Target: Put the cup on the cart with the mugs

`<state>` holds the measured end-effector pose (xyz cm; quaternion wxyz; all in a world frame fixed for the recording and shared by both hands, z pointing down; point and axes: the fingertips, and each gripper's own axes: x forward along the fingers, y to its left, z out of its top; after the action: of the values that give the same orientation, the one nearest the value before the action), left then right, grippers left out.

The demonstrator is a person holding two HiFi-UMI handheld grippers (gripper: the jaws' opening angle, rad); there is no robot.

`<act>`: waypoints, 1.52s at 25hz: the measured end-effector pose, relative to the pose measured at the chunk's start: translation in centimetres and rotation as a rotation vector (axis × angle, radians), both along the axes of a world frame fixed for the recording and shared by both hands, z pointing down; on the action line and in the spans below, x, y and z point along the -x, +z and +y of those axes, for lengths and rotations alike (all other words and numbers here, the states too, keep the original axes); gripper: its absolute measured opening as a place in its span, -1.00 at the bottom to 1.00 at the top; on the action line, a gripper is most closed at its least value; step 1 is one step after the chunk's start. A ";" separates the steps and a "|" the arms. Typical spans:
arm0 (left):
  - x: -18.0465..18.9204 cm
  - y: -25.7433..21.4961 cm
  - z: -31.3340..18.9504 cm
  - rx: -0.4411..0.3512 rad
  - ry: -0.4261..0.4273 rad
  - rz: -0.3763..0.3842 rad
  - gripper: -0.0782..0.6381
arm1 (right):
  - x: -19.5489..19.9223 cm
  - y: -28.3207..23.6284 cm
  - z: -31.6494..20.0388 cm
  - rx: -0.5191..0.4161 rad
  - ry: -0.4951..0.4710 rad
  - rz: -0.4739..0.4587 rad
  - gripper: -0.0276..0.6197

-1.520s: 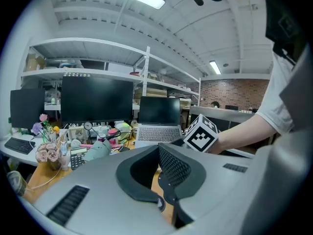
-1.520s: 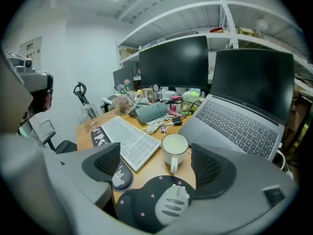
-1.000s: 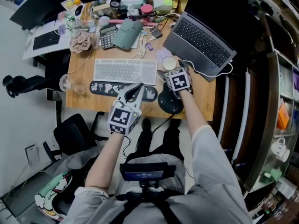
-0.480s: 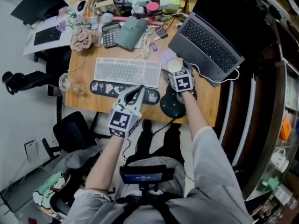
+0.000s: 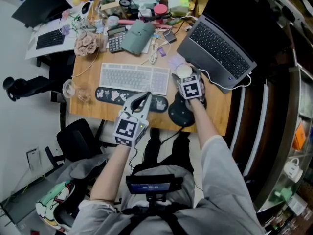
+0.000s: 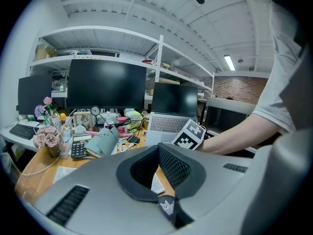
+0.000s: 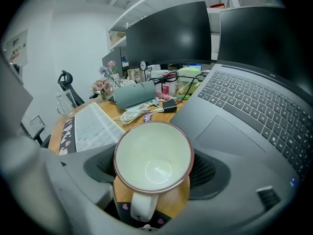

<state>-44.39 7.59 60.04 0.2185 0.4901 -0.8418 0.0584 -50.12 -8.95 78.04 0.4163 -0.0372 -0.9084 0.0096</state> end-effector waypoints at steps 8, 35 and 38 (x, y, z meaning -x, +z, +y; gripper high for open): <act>0.0 -0.6 0.9 -0.006 -0.004 -0.007 -0.77 | 0.3 -4.1 0.4 0.017 -0.004 -0.058 0.36; -5.9 -9.0 5.3 -0.106 0.206 -0.126 -0.77 | -17.3 -24.3 10.3 0.006 -0.056 -0.194 0.36; -6.8 -9.2 3.9 -0.123 0.285 -0.141 -0.77 | -19.4 -24.3 9.4 -0.018 0.015 -0.191 0.36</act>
<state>-37.59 11.50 50.89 0.1180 0.6116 -0.7790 0.0717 -30.77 0.40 53.70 0.3278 -0.0275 -0.9444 0.0008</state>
